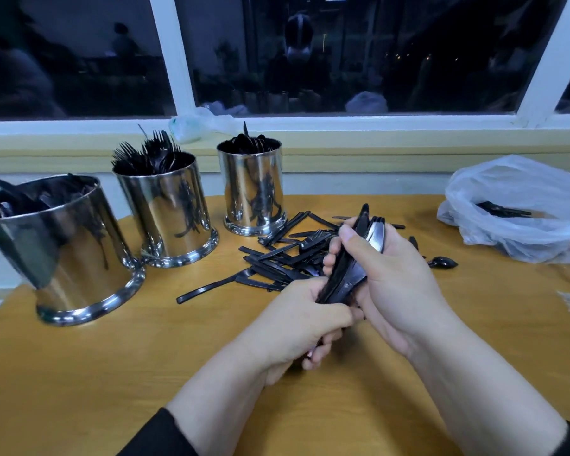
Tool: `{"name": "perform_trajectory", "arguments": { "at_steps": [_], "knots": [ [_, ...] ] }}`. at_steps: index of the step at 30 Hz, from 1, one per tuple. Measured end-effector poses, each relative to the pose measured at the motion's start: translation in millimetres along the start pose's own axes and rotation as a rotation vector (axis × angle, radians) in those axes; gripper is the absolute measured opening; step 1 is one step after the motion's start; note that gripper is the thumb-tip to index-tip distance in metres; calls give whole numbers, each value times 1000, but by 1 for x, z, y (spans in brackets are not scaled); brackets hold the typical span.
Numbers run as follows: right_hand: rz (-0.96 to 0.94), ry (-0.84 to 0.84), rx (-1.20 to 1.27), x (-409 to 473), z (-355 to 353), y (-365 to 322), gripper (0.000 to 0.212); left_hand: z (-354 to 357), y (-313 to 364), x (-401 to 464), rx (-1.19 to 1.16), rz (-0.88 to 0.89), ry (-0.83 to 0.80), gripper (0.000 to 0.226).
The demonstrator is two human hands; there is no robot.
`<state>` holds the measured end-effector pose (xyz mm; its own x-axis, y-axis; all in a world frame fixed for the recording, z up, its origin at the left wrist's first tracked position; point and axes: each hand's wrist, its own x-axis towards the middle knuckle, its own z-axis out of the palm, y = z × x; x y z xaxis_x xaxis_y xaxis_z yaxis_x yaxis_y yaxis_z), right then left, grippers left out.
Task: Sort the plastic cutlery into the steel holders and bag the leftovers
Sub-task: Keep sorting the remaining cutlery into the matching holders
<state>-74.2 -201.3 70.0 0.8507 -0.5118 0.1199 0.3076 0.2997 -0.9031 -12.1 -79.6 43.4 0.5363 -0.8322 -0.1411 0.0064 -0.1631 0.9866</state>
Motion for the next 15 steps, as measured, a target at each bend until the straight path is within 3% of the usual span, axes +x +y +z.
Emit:
{"name": "perform_trajectory", "arguments": {
  "at_steps": [5, 9, 13, 15],
  "knots": [
    [-92, -31, -277, 3, 44, -8, 14, -35, 1, -24, 120, 146, 218, 10],
    [-179, -42, -654, 12, 75, -11, 23, -70, 7, -46, 65, 173, 219, 13],
    [-11, -131, -500, 17, 118, -9, 14, -103, 9, -66, 57, 177, 229, 13],
    [-20, -176, -554, 20, 137, -5, 19, -117, 6, -73, 22, 178, 272, 7]
  ]
}}
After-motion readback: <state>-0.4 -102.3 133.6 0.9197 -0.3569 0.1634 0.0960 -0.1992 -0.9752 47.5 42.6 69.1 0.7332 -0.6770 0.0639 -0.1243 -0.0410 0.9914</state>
